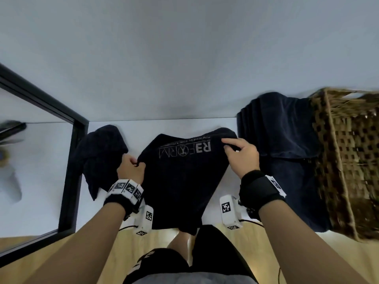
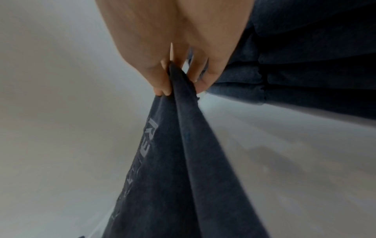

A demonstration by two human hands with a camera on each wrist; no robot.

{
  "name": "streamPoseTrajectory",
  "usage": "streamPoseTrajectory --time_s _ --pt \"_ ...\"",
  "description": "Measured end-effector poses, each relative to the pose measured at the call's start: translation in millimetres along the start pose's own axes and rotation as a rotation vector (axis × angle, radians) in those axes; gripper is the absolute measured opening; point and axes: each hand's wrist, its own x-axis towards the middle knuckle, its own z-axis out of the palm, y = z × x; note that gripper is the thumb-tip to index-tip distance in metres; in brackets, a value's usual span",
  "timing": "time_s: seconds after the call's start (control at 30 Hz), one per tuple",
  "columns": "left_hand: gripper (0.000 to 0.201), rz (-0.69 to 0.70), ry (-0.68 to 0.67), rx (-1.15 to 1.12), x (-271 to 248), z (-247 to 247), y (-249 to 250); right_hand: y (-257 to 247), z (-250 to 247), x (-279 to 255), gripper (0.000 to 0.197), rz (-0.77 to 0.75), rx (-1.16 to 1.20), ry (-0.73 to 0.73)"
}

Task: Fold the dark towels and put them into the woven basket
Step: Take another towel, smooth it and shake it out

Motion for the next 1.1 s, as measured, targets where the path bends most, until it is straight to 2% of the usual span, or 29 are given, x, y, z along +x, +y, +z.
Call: streamPoseTrajectory --time_s 0.07,0.1,0.17,0.23,0.3,0.37,0.43,0.5,0.57,0.63,0.7,0.8,0.87,0.93,1.03,1.1 --pt "0.019 0.086 -0.023 -0.026 6 -2 -6 12 6 11 0.026 0.002 -0.117 -0.009" --pt "0.019 0.157 -0.072 -0.036 9 -2 -10 19 11 15 0.032 0.01 -0.206 -0.054" --pt "0.019 0.286 -0.262 -0.066 15 -3 -16 30 17 21 0.048 0.041 -0.317 -0.158" --pt "0.038 0.258 -0.502 -0.102 18 -7 -18 36 21 25 0.05 0.101 -0.283 -0.189" --pt "0.056 0.144 -0.626 -0.178 22 -8 -14 38 22 31 0.039 0.22 -0.111 -0.128" --pt "0.052 0.119 -0.549 -0.244 27 -8 -9 40 22 36 0.033 0.342 0.16 -0.075" --pt "0.038 0.188 -0.341 -0.225 32 -11 -7 40 20 40 0.037 0.362 0.283 -0.038" --pt "0.032 0.24 -0.178 -0.194 38 -13 -6 37 20 43 0.044 0.279 0.271 0.021" --pt "0.04 0.265 -0.119 -0.187 41 -13 -7 34 23 42 0.048 0.131 0.181 0.077" --pt "0.056 0.301 -0.143 -0.135 44 -11 -7 34 28 41 0.051 -0.002 0.028 0.083" --pt "0.075 0.347 -0.25 -0.003 48 -9 -7 40 35 42 0.055 -0.055 -0.197 0.004" --pt "0.09 0.411 -0.393 0.24 53 -5 -9 54 43 46 0.061 0.036 -0.491 -0.197" --pt "0.095 0.399 -0.425 0.345 56 -3 -9 56 45 44 0.063 0.091 -0.596 -0.246" --pt "0.098 0.371 -0.438 0.376 60 -2 -8 50 47 34 0.066 0.068 -0.669 -0.209" --pt "0.101 0.382 -0.431 0.391 67 1 -2 43 53 4 0.046 -0.043 -0.647 -0.138" --pt "0.101 0.387 -0.425 0.403 69 2 1 45 60 -17 0.046 0.102 -0.628 -0.246"
